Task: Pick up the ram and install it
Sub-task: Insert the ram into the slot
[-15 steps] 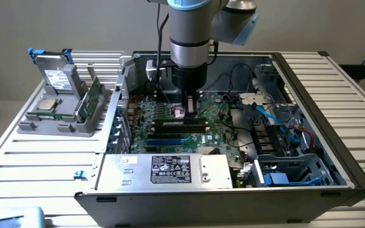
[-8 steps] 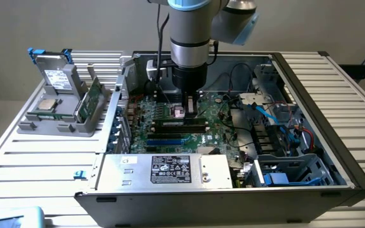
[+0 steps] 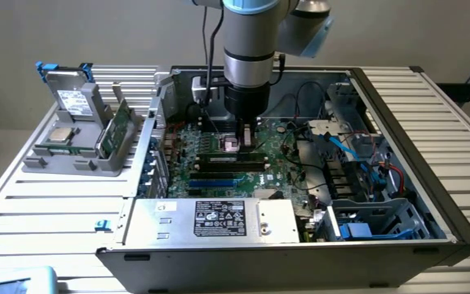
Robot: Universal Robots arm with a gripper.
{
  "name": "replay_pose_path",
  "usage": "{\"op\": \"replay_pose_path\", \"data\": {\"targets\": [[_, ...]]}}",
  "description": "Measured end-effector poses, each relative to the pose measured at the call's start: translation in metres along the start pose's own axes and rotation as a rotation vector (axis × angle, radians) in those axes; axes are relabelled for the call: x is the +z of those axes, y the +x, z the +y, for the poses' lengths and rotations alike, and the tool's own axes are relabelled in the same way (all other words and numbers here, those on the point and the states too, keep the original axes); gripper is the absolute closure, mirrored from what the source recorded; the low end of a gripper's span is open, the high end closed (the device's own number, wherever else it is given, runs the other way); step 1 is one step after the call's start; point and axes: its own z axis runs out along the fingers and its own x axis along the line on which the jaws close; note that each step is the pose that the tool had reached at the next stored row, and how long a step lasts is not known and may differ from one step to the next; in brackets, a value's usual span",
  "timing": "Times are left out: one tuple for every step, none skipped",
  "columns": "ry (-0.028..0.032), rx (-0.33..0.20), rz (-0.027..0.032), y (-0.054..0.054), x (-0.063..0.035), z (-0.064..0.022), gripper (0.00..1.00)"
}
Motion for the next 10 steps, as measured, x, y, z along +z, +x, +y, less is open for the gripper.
{"op": "replay_pose_path", "data": {"targets": [[0.0,0.0,-0.0001,0.0,0.0003,0.0,0.86],[-0.0001,0.0,0.0,-0.0001,0.0007,0.0,0.86],[-0.0002,0.0,0.0,-0.0001,0.001,0.0,0.86],[-0.0001,0.0,0.0,-0.0001,0.0013,0.0,0.86],[0.0002,0.0,0.0,-0.0001,0.0017,0.0,0.86],[0.0005,0.0,0.0,-0.0001,0.002,0.0,0.86],[0.0013,0.0,0.0,-0.0001,0.0022,0.0002,0.86],[0.0023,0.0,0.0001,-0.0001,0.0025,0.0006,0.86],[0.0031,0.0,0.0001,-0.0001,0.0027,0.001,0.86],[0.0043,0.0,0.0001,-0.0002,0.0029,0.0014,0.86]]}}
